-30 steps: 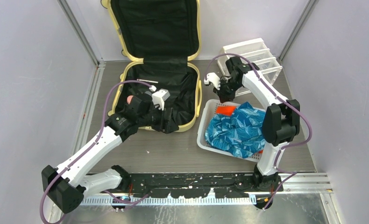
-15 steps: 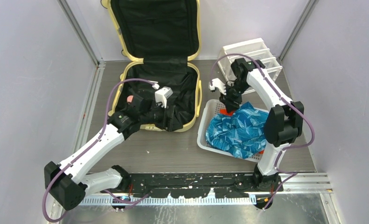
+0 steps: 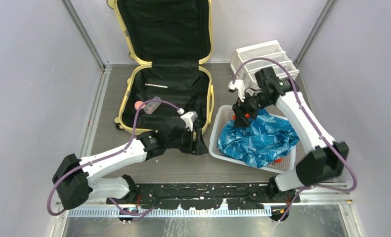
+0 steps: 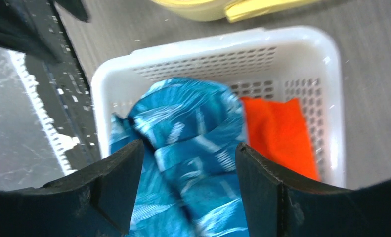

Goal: Open, take out, and arrange the luggage
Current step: Move the bin to the corner of the board.

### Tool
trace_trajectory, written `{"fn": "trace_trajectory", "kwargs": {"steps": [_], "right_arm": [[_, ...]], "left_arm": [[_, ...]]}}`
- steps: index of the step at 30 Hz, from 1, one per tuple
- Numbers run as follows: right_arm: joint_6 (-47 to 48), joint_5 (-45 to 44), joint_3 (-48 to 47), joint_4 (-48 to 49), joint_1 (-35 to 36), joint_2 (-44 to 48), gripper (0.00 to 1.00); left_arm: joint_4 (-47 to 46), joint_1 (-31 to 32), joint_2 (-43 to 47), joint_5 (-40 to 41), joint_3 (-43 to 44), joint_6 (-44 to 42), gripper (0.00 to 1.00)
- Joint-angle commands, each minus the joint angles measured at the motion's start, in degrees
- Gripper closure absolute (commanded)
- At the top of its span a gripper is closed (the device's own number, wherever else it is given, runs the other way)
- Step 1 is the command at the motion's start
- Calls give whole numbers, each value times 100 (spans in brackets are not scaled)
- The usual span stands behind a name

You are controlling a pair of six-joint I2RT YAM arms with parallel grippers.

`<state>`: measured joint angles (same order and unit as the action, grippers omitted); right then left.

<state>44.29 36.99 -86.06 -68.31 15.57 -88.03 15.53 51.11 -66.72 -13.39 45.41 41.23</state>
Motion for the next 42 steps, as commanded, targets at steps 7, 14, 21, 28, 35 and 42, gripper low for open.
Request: {"fn": "trace_trajectory", "kwargs": {"steps": [7, 14, 21, 28, 35, 42], "right_arm": [[-1326, 1431, 1605, 1034, -1473, 1867, 22], [-1431, 1646, 1594, 991, -2014, 2075, 22], [-2147, 1019, 1408, 1336, -2796, 2051, 23], [-2087, 340, 1242, 1407, -3333, 1786, 22], [-2092, 368, 1156, 1351, -3567, 1697, 22], [-2083, 631, 1015, 1291, -3588, 1516, 22]], "left_arm": [[-1601, 506, -1312, 1670, 168, 930, 60], [-1993, 896, -2081, 1024, 706, 1075, 82], [-2274, 1451, -2832, 815, 1367, 1464, 83], [-3362, 1851, -3606, 1389, 1527, 2350, 87], [-4085, 2284, -4088, 2201, 1699, 2901, 90], [-4500, 2497, -4140, 1810, 1447, 2956, 74]]}}
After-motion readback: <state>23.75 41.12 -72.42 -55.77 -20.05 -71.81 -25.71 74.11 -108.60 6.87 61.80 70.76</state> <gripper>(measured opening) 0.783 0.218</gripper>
